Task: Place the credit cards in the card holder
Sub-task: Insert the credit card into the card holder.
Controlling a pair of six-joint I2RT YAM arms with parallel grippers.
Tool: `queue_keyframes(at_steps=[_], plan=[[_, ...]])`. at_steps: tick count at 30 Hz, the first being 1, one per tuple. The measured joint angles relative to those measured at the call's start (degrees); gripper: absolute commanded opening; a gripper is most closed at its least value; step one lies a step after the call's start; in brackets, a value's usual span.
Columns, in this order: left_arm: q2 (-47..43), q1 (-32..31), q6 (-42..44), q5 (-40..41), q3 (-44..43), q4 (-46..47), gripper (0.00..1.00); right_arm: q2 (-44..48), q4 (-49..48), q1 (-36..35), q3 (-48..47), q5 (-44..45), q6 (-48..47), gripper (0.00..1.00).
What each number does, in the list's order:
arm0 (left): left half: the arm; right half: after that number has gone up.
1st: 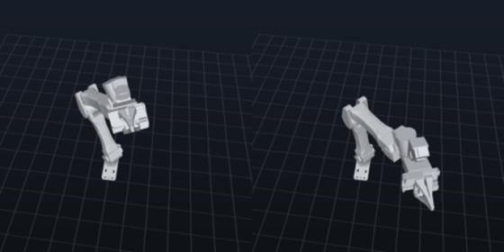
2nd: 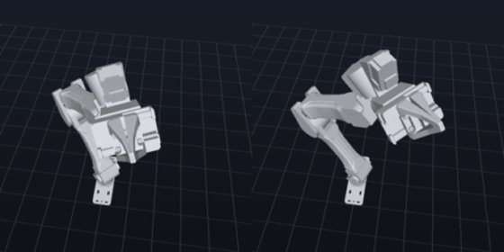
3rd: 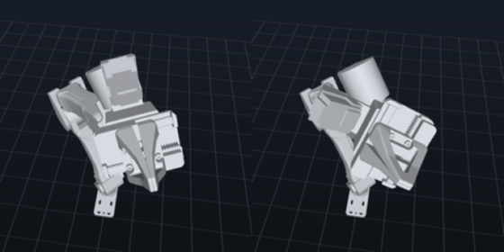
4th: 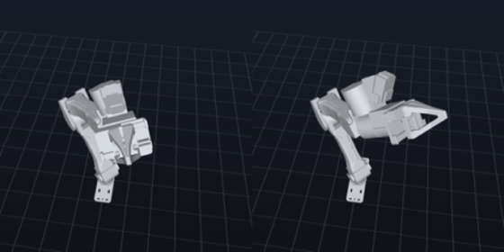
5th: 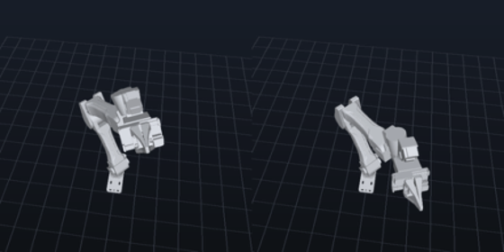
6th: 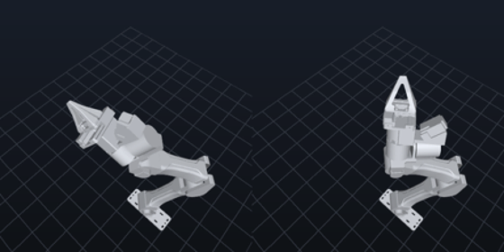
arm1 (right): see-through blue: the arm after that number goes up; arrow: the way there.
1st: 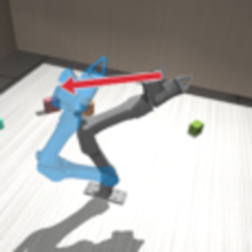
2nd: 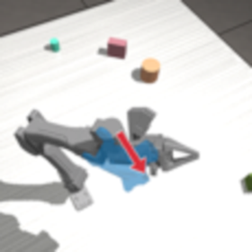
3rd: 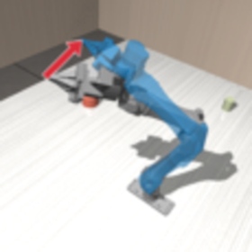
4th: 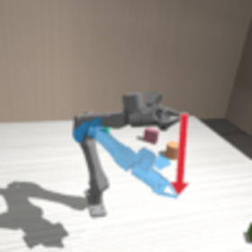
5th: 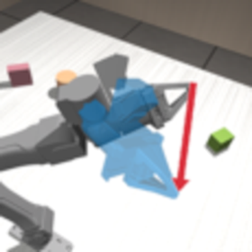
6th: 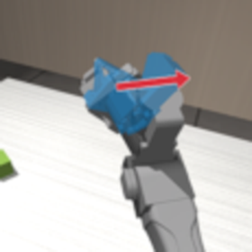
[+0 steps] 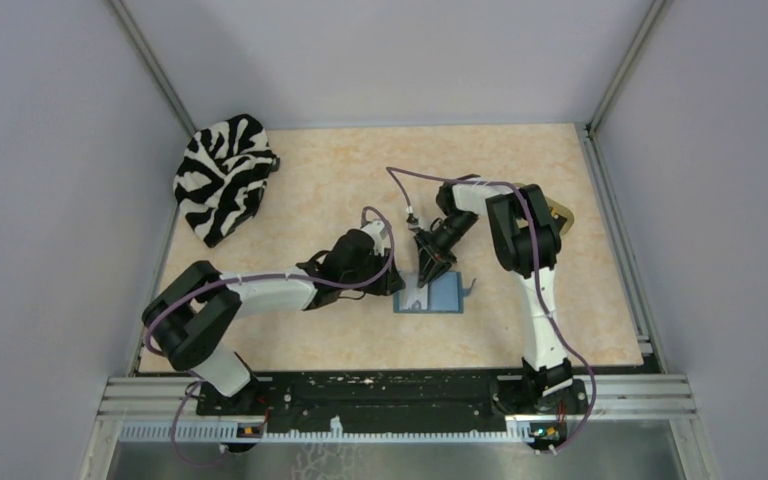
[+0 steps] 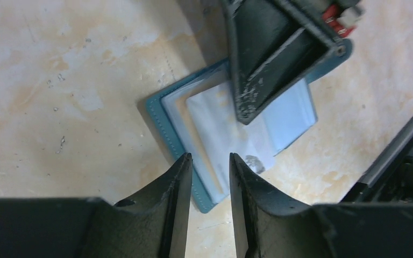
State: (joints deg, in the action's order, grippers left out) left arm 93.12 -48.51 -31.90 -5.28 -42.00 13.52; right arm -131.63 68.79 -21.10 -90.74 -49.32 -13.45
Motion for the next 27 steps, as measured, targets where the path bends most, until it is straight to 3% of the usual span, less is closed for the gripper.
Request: queue_keyframes(at_steps=[8,11,18,27], plan=[[-6.36,-0.61,-1.62,-0.81,-0.46,1.01,0.35,0.0,-0.68,0.0,0.0,-0.72,-0.02,0.12],[-5.79,-3.72,-2.34,-0.81,-1.73,0.79,0.33,0.0,-0.79,0.0,0.0,-0.81,-0.04,0.12],[1.57,-11.89,-2.82,6.69,-13.7,-5.81,0.28,0.0,-0.83,0.0,0.0,-0.9,-0.33,0.13],[10.99,-15.82,-1.77,17.73,-23.26,-16.02,0.28,0.0,-0.85,0.0,0.0,-0.92,-0.39,0.13]])
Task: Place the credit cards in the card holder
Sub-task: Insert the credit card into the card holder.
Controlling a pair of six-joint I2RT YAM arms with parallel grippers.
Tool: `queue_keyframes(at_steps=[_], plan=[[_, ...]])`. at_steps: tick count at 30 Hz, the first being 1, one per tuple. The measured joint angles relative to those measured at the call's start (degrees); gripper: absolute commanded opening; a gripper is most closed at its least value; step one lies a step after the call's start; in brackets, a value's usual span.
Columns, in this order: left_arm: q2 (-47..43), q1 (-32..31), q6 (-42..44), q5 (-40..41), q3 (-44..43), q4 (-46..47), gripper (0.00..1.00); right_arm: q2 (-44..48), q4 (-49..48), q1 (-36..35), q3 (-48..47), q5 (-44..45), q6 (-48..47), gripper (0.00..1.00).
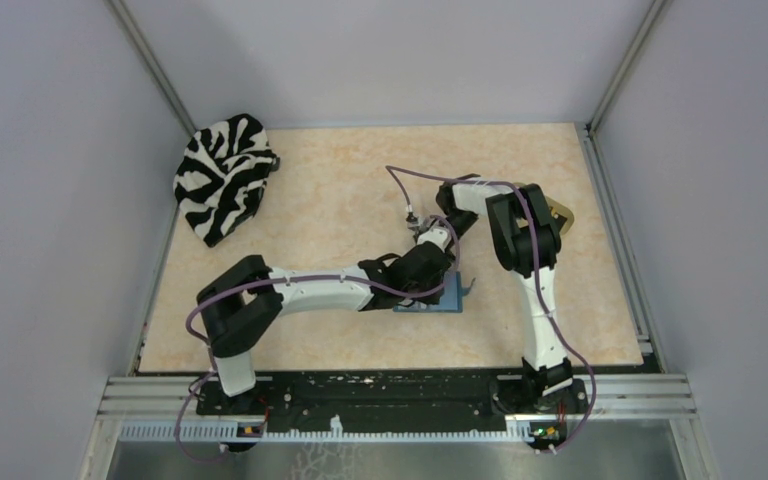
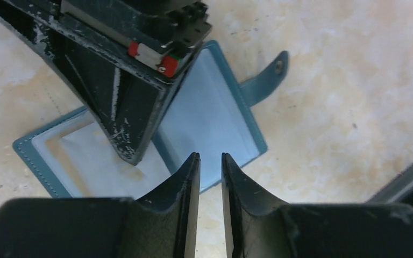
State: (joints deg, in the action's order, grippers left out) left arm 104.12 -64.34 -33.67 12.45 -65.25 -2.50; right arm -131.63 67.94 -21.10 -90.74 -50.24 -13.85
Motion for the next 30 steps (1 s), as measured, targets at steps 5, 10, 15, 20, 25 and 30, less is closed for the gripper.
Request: queue_keyframes(at_steps=[5,10,15,20,25,30], plan=[[3.08,-0.28,0.55,4.0,-1.79,-3.91,0.28,0.0,0.0,0.0,0.0,0.0,0.0,0.13],[4.52,-0.37,-0.13,7.02,-2.86,-5.79,0.3,0.0,-0.44,0.0,0.0,-0.28,0.0,0.16],[4.57,-0.63,-1.75,10.4,-3.19,-7.41,0.31,0.0,-0.59,-0.04,0.0,-1.14,-0.02,0.23],[5.25,-0.79,-2.54,12.66,-3.43,-8.79,0.32,0.0,-0.87,-0.04,0.0,-1.86,-0.02,0.26],[5.92,-0.96,-2.49,13.05,-3.69,-9.29,0.32,0.42,-0.85,0.04,0.0,-1.95,-0.09,0.34],[5.92,-0.92,-1.22,13.25,-3.74,-9.35,0.34,2.62,-1.53,0.85,0.0,-0.31,-1.51,0.4]])
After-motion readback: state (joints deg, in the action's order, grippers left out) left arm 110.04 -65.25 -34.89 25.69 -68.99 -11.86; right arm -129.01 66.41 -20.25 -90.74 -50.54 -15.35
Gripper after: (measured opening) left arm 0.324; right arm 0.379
